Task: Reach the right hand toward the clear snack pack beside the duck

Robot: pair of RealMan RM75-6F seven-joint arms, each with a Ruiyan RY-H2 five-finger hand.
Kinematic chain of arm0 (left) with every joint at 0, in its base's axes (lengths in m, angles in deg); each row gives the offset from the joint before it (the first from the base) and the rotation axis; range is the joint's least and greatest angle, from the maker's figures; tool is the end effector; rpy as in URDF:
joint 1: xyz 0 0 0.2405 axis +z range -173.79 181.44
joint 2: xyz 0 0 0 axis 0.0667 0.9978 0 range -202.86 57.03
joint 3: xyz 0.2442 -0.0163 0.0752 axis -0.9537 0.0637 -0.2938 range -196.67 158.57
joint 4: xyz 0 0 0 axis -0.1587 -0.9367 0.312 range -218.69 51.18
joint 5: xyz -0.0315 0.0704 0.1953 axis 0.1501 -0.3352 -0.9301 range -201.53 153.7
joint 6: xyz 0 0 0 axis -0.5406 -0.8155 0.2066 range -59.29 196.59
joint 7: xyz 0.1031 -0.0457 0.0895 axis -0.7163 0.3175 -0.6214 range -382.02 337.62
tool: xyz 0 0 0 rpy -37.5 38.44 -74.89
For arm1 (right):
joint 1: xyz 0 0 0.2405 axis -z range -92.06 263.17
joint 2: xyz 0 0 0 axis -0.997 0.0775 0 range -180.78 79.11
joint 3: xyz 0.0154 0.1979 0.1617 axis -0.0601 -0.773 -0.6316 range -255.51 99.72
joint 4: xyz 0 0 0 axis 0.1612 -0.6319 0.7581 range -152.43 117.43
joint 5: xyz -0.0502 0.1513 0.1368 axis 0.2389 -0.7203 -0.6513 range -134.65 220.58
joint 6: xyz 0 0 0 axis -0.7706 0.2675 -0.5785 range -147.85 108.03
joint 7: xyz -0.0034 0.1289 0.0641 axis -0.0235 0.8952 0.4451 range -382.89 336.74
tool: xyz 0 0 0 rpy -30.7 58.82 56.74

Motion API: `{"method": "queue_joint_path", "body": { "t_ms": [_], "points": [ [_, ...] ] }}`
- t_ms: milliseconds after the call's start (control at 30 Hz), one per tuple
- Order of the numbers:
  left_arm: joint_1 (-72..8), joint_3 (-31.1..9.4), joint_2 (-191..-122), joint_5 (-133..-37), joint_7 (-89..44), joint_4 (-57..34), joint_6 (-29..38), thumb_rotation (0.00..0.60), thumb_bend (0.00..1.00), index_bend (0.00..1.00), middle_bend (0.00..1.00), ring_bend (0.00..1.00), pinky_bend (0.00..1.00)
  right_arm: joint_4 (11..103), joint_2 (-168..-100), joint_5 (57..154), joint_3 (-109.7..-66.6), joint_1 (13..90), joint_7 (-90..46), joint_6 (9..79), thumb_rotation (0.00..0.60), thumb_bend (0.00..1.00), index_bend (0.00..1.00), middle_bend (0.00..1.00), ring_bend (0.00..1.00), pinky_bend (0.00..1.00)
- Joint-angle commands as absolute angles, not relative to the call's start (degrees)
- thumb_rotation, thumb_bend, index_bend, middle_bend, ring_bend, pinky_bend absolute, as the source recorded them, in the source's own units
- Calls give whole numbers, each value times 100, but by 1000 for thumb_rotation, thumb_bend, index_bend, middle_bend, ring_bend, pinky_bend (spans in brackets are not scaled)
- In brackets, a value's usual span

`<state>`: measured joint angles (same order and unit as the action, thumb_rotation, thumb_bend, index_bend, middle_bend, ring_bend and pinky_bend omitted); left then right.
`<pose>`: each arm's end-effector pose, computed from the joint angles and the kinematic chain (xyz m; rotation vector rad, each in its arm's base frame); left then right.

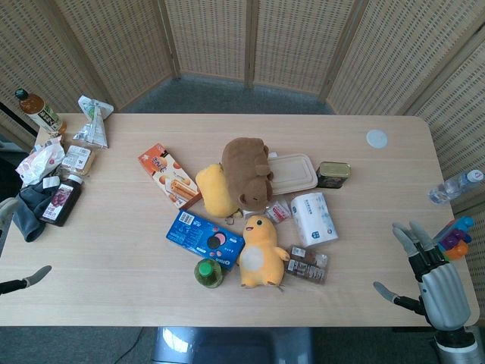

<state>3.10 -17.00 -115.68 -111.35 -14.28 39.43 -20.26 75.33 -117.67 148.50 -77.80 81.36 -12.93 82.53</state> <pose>-0.2260 0.1531 0.2272 -1.2383 -1.1239 -1.1313 -0.2518 -0.1540 0.1600 1.4387 -0.7900 1.4382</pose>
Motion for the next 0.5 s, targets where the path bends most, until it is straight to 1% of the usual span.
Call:
{"method": "queue_joint_path", "body": {
  "t_ms": [33,200,300,367,433,500],
  "points": [
    [306,-1706,-11579,-11138,-1445,3942,-2015,600,0,0,0,0,0,7519,-11767,14845,-7778,8133,-1305,8216,600,0,9,46,36,190],
    [295,-1701,-11597,-11111,-1465,3936,-2000,600,0,0,0,0,0,7535,-11780,14829,-7757,8121,-1297,8116,600,0,8,45,36,190],
    [302,-1698,-11589,-11103,-1447,3937,-2016,600,0,0,0,0,0,7646,-11709,14747,-7656,8090,-1078,7899,600,0,1,24,19,188],
    [302,-1692,-11581,-11077,-1438,3925,-2019,600,0,0,0,0,0,7771,-11554,14621,-7521,8000,-760,7531,600,0,0,3,1,138],
    [293,-1679,-11588,-11033,-1454,3912,-2007,600,0,0,0,0,0,7864,-11363,14494,-7428,7821,-370,7079,600,0,0,0,0,63],
    [279,-1668,-11603,-11001,-1472,3904,-1992,600,0,0,0,0,0,7897,-11198,14384,-7410,7627,-23,6706,600,0,0,0,0,13]
  ]
}}
